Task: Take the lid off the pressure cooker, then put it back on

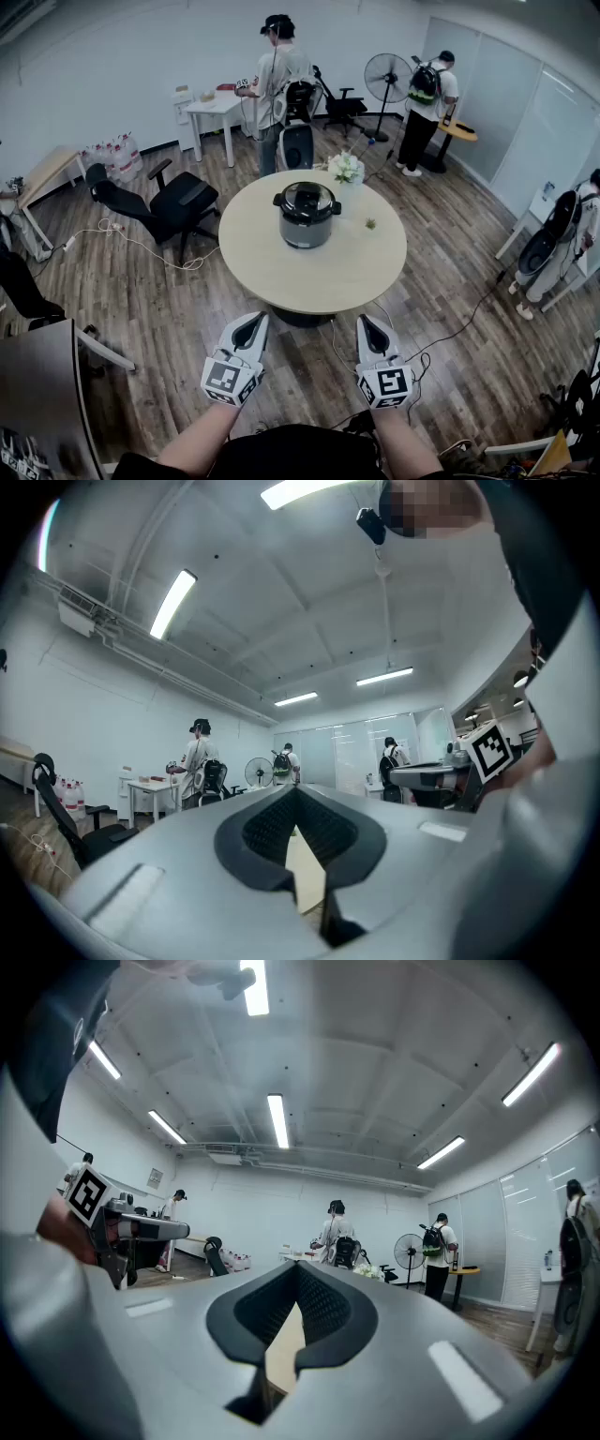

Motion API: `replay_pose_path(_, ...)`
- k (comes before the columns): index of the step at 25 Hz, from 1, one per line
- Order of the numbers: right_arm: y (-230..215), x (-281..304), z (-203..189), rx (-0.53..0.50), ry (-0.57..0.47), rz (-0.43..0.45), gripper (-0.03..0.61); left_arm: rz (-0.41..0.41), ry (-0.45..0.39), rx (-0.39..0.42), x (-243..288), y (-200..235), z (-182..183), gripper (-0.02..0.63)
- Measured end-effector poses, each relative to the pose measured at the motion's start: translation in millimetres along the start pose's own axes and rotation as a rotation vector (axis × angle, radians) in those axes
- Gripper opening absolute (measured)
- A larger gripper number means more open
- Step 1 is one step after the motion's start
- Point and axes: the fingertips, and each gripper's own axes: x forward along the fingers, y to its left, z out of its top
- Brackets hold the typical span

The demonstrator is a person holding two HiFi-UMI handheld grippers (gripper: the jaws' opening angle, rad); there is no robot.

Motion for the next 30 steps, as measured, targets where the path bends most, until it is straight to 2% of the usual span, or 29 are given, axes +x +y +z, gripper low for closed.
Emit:
replay_pose_path(7,3.2,5.4,-1.9,-0.002,-0.007,0.005,0.006,0.000,0.003,-0.007,0.5,6.4,-1.3,0.000)
replay_pose_path(11,6.7,4.9,2.6,0.033,-0.039,0.053,0.008,-0.007,0.009,-0.007,1.4,2.4,-4.0,0.000)
replay_pose_path(16,8.3,6.7,-3.7,0.047,-0.017,0.067,0.008,-0.005,0.012,-0.009,-0.5,1.1,-5.7,0.000)
replay_pose_path(19,13.2,8.7,-2.5,0.117,-0.054,0.125,0.011,-0.002,0.013,-0.006,-2.2,1.1,-6.4,0.000)
replay_pose_path(20,13.8,10.4,1.7,0.165,-0.083,0.142,0.210,0.001,0.014,-0.006,-2.7,1.1,-6.6,0.000)
replay_pose_path(21,14.0,11.8,6.3,0.214,-0.105,0.157,0.534,0.004,0.015,-0.006,-3.1,0.9,-7.1,0.000)
replay_pose_path(23,16.8,12.8,13.4,0.264,-0.116,0.191,0.557,0.008,0.019,-0.007,-4.3,0.1,-8.6,0.000)
replay_pose_path(26,20.9,11.1,20.2,0.263,-0.115,0.216,0.558,-0.031,0.015,-0.018,-4.0,-5.5,-13.0,0.000)
replay_pose_path(27,19.3,10.1,22.1,0.272,-0.119,0.217,0.558,-0.055,0.008,-0.033,-0.4,-9.2,-15.4,0.050)
replay_pose_path(28,16.4,9.0,23.6,0.282,-0.123,0.214,0.558,-0.070,0.003,-0.054,4.3,-12.2,-18.5,0.421)
replay_pose_path(29,12.5,7.9,24.4,0.287,-0.125,0.209,0.558,-0.075,0.005,-0.072,8.0,-14.0,-22.1,0.586)
replay_pose_path(30,8.3,7.0,24.3,0.290,-0.126,0.204,0.558,-0.072,0.012,-0.082,10.2,-15.0,-25.6,0.589)
